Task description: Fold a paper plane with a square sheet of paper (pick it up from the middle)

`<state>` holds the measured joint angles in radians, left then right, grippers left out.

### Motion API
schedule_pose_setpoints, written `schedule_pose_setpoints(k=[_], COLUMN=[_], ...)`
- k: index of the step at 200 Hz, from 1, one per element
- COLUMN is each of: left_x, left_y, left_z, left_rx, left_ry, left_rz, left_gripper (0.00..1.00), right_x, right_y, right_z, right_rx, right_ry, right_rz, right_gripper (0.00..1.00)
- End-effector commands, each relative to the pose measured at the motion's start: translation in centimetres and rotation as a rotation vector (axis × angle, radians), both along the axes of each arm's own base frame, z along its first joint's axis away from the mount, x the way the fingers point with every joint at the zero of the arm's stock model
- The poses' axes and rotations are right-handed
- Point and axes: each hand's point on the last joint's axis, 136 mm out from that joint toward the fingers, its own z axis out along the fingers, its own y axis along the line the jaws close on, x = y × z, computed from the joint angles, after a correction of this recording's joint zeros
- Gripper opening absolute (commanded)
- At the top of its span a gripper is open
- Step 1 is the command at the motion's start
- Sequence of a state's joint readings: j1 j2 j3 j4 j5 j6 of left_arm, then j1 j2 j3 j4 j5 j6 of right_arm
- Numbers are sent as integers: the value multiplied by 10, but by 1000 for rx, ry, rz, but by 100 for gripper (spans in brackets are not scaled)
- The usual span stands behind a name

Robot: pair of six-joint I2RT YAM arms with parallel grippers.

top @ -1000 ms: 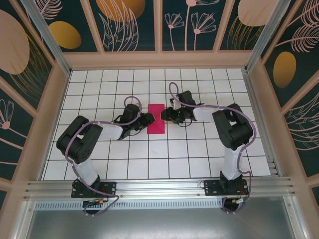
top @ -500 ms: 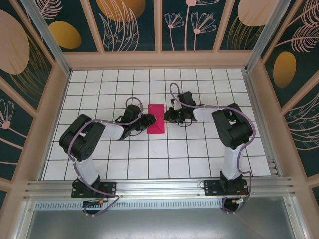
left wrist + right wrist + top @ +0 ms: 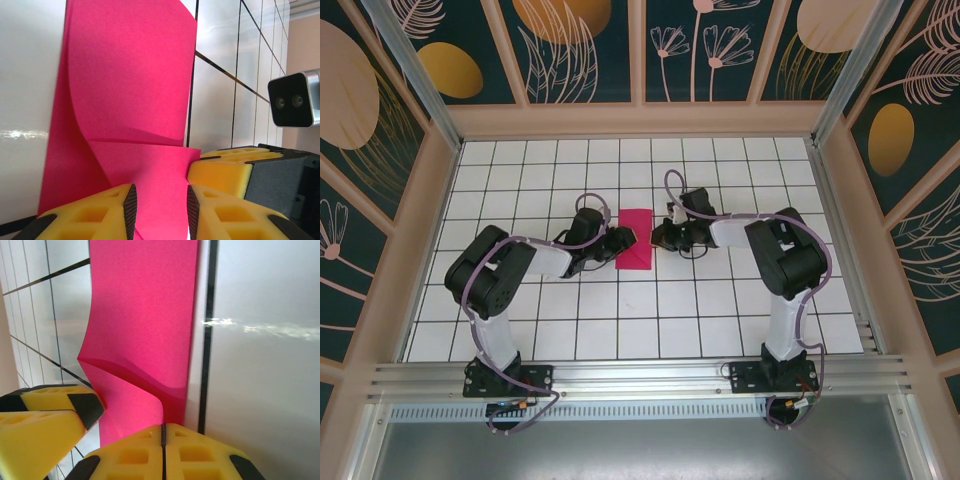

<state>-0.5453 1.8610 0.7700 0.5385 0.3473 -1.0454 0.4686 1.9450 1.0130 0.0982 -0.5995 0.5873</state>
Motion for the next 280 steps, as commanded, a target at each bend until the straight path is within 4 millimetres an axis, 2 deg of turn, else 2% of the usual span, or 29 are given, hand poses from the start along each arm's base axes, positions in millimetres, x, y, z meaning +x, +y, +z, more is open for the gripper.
schedule_pose_setpoints(k=[1, 40, 82, 122, 177, 197, 227, 243, 280], left_x=[9, 9, 9, 12, 18, 22, 28, 29, 31], left_y=[4, 11, -3, -11, -11, -8, -2, 0, 11], left_z=[8, 10, 10, 7, -3, -4, 1, 11, 51], left_rx=[15, 42, -1, -6, 25, 52, 105, 131, 242], left_ry=[-27, -43, -36, -31, -27, -39, -81, -112, -190], left_rz=[32, 59, -7, -38, -33, -22, -9, -17, -51], left_gripper=[36, 37, 37, 30, 24, 19, 5, 2, 0], right_x=[4, 4, 2, 1, 3, 7, 21, 28, 38], right_y=[-7, -10, -9, -9, -9, -12, -31, -50, -97], right_z=[-2, -6, -8, -8, 1, 14, 45, 59, 85], right_rx=[-1, 1, 5, 10, 20, 28, 5, -29, -92], right_ry=[2, 11, 18, 22, 5, -27, -122, -177, -300], right_rz=[-36, -45, -42, -37, -39, -48, -119, -179, -299], right_gripper=[8, 8, 8, 8, 11, 19, 44, 57, 72])
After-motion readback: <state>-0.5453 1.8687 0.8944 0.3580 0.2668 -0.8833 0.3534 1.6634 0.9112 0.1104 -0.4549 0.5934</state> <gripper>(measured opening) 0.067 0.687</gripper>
